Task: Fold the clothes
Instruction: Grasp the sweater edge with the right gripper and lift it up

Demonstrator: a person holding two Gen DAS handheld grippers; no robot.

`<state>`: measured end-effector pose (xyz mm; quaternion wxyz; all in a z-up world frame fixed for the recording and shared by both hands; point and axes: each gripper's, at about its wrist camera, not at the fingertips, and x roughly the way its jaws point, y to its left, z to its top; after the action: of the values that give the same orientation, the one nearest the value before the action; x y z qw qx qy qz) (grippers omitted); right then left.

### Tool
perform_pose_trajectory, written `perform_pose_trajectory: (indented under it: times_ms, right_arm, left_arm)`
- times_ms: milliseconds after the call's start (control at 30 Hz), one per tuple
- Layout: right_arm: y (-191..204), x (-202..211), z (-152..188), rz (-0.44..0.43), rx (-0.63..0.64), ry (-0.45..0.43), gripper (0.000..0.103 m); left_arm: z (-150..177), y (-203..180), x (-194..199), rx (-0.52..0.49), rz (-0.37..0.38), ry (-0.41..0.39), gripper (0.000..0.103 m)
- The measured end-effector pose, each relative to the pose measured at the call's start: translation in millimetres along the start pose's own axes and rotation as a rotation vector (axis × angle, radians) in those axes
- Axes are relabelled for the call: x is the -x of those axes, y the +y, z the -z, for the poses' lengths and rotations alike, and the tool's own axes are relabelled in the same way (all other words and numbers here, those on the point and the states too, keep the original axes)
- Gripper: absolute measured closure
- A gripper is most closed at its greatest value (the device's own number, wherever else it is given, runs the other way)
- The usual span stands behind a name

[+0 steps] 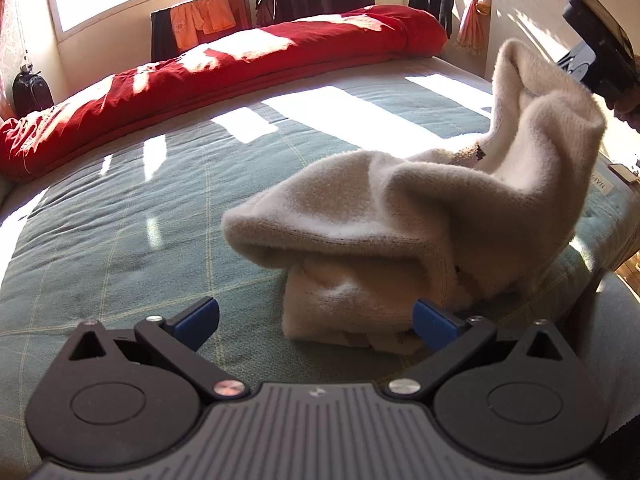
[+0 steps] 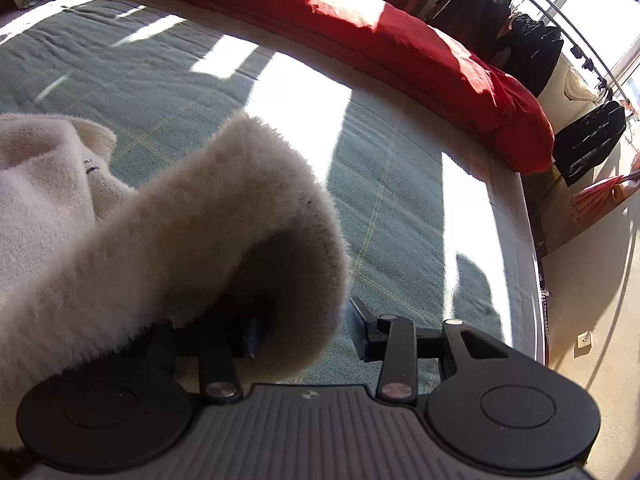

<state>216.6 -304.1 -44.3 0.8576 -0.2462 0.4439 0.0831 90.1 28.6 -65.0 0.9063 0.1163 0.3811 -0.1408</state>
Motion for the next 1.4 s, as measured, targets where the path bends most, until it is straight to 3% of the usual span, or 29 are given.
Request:
perform_pose_trajectory:
  times_ms: [167, 300, 633, 967, 1067, 1133, 1200, 1400]
  right_arm:
    - [-12.0, 29.1, 5.8, -0.02, -0.017, -0.031, 0.052]
    - [-16.4, 49.8, 18.2, -0.077, -0.021, -0.041, 0.041]
    - [29.9, 69.5, 54.2, -0.311, 0.071, 0.005, 0.04]
    - [67.7, 70.4, 45.2, -0.498, 0.104, -0.006, 0.04]
    - [76.9, 68.9, 38.0, -0.512, 0.11, -0.018, 0.04]
    - [81.2, 68.1, 33.7, -0.492, 0.106, -0.044, 0.045]
    - [83.0, 68.9, 28.5, -0.478, 0.097, -0.069, 0.072]
    - [80.1, 68.5, 7.0, -0.497, 0.056, -0.078, 0.075]
  left_arm:
    - [-5.2, -14.6, 1.5, -0.034, 0.037, -0.006, 0.001]
    - [-10.0, -23.3, 2.6, -0.03, 0.057, -0.011, 0.001]
    - [-7.3, -43.8, 11.7, -0.1, 0.05, -0.009, 0.001]
    - [4.1, -40.3, 21.0, -0.098, 0.026, -0.015, 0.001]
    - [6.7, -38.3, 21.3, -0.095, 0.022, -0.015, 0.001]
    - [8.3, -37.5, 22.0, -0.099, 0.018, -0.018, 0.001]
    - [7.7, -37.6, 22.2, -0.108, 0.011, -0.026, 0.001]
    - [2.1, -46.0, 18.5, -0.183, 0.023, -0.056, 0.001]
